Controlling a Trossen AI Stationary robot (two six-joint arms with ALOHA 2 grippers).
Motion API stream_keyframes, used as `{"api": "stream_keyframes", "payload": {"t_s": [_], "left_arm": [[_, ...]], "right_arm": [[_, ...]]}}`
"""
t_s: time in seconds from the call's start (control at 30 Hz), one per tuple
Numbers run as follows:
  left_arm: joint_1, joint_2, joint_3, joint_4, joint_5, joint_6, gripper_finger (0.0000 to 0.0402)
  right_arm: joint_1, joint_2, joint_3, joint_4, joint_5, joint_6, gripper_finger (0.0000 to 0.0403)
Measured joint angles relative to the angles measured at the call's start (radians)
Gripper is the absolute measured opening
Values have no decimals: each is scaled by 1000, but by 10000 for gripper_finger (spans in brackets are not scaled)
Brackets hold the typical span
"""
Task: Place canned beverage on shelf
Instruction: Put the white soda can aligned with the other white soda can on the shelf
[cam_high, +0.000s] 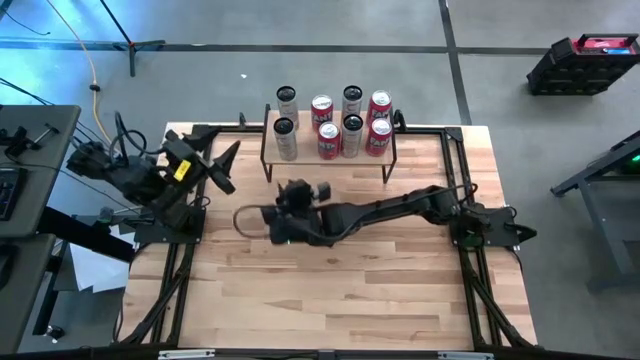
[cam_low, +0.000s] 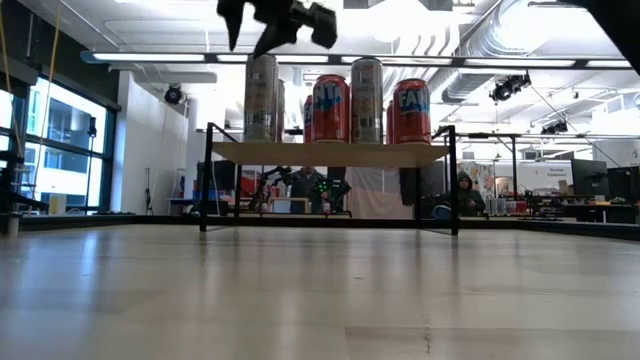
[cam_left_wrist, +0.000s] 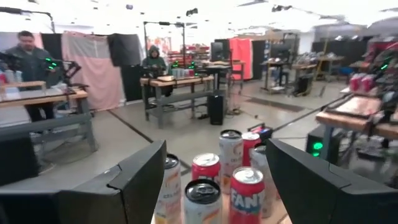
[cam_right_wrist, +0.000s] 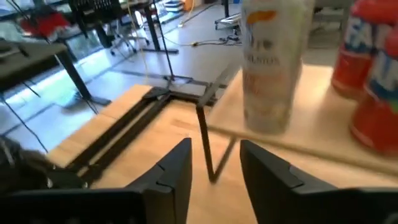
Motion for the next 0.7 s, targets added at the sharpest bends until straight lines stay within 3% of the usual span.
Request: {"api": "stream_keyframes", "payload": {"t_s": [0.07,0.23,0.33,0.5,0.7], "left_arm": [[9,-14,0,-15,31,-23,266],[65,-38,0,-39,116,-24,266],[107,-42,0,-46,167,-25,266],[186,-39,0,-111,254,-71,266],[295,-36,0,-190,275,-94,266]], "right_arm": [[18,0,1,-116,11,95,108],[59,18,1,-466,35,511,74],[96,48,0,-521,29,635,49],[104,95,-1,-484,10,700,5],[64,101,-4,-445,-39,633,0]]}}
